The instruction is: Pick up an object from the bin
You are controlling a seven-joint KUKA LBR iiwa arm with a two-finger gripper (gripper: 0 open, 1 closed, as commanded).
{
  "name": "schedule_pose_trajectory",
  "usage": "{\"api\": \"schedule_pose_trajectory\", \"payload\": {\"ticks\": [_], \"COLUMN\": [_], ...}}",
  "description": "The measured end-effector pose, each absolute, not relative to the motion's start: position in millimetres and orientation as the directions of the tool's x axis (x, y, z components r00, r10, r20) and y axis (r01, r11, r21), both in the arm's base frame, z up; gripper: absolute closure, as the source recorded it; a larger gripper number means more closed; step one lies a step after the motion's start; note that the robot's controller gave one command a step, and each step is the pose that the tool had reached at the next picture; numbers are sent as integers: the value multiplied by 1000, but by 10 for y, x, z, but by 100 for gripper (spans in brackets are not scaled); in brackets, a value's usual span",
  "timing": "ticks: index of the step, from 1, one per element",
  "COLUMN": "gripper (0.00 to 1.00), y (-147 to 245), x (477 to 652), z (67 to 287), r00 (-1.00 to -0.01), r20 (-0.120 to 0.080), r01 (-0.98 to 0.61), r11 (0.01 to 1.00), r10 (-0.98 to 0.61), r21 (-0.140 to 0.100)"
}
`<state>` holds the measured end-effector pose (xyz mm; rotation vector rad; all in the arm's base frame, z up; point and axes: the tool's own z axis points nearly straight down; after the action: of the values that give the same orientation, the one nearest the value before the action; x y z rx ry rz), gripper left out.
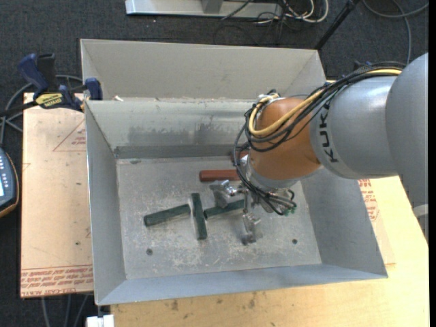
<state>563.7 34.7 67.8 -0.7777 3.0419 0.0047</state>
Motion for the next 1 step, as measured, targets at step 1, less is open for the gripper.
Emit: {"api": "schedule_pose_trajectory", "payload": {"ticks": [1], "gripper": [100], "y": [338], "x": [5641], "z": [716], "r00": [-877], "r20": [-1], "r01": [-480], "r11": [877], "r10": [-480], "r21": [1]}}
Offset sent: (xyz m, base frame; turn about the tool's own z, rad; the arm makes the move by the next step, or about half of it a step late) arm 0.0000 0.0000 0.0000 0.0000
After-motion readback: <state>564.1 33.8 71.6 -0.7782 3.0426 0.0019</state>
